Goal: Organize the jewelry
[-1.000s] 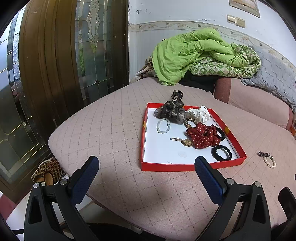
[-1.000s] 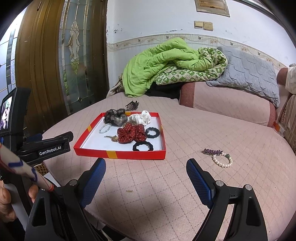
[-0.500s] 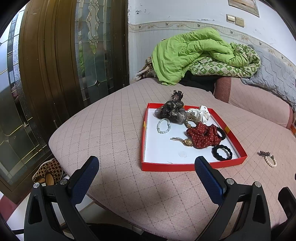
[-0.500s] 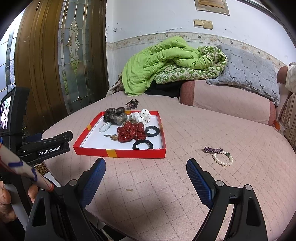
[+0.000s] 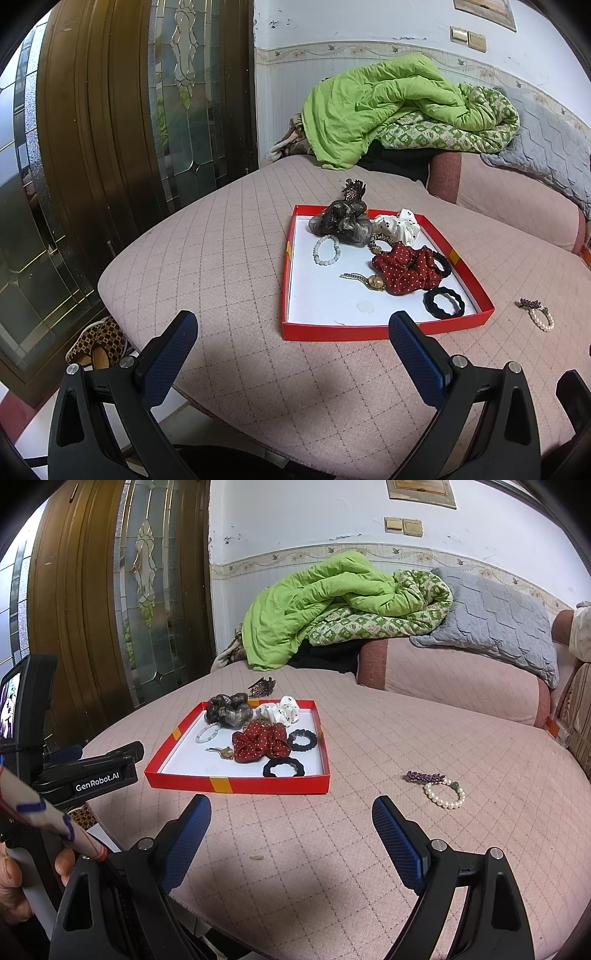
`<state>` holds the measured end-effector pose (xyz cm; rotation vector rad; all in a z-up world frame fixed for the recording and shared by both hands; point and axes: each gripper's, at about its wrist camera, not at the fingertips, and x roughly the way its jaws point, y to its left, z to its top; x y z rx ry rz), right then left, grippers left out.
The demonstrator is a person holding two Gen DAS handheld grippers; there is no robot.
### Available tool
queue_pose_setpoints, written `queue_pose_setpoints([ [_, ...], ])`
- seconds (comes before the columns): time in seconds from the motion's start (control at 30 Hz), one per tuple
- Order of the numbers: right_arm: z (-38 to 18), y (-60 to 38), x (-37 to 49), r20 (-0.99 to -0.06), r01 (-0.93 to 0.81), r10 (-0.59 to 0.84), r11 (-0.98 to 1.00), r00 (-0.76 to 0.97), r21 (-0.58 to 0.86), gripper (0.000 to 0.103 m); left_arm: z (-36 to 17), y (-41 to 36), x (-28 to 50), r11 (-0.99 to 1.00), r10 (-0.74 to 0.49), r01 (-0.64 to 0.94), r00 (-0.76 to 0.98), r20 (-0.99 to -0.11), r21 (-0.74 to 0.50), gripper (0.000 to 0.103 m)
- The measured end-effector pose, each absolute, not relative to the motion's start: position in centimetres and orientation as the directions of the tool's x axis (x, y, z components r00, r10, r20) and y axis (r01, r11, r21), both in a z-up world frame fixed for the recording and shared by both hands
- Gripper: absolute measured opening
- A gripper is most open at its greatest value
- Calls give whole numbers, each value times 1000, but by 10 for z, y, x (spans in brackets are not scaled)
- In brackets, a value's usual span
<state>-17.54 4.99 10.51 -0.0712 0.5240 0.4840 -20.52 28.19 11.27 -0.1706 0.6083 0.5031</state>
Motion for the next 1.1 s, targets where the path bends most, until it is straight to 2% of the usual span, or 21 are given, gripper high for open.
queue_pose_setpoints([
  [1.1, 102, 43, -171, -507, -449, 423, 890, 751, 76, 92, 112, 280, -205, 867, 404, -499, 705, -583, -3, 103],
])
